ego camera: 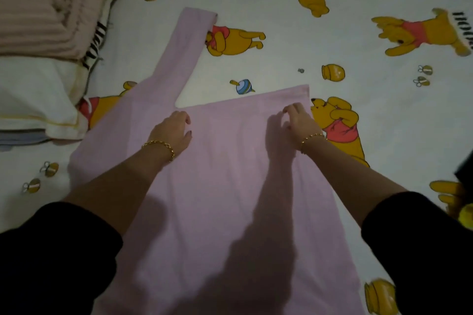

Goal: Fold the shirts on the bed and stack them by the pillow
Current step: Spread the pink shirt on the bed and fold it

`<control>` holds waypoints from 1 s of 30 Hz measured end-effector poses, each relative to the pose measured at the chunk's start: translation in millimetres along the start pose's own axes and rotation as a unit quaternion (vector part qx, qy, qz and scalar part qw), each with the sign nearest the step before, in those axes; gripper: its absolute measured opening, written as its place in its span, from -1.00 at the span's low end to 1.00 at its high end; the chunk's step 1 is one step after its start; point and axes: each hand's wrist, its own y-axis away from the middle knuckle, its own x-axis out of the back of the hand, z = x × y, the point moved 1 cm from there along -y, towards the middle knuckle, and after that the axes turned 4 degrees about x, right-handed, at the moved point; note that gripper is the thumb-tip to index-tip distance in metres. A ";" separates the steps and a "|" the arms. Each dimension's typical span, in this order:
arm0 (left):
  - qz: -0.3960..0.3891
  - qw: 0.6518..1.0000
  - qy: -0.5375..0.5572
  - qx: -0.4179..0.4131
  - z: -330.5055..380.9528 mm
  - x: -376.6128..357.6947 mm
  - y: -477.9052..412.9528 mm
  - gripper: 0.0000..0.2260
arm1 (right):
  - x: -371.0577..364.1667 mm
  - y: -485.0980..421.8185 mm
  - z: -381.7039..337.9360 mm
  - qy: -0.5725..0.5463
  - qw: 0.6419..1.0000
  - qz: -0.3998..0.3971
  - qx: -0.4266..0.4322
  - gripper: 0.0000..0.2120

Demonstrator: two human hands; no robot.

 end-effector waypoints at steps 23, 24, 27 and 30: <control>-0.032 0.999 0.001 -0.018 9.7 -18.3 -122.3 -0.78 | 11.7 -117.3 16.2 0.123 0.990 -0.031 -0.067 -0.65; -0.015 1.000 0.020 -0.017 4.8 -13.2 -122.1 -0.79 | 9.9 -122.4 4.9 0.105 0.993 -0.030 -0.054 -0.64; 0.050 0.997 0.054 0.007 -20.6 13.5 -134.2 -0.82 | 0.4 -155.7 -43.5 0.036 0.999 -0.023 -0.030 -0.65; 0.091 0.993 0.055 0.056 -50.3 35.5 -154.8 -0.81 | -16.9 -196.2 -98.2 -0.066 0.997 -0.024 -0.040 -0.65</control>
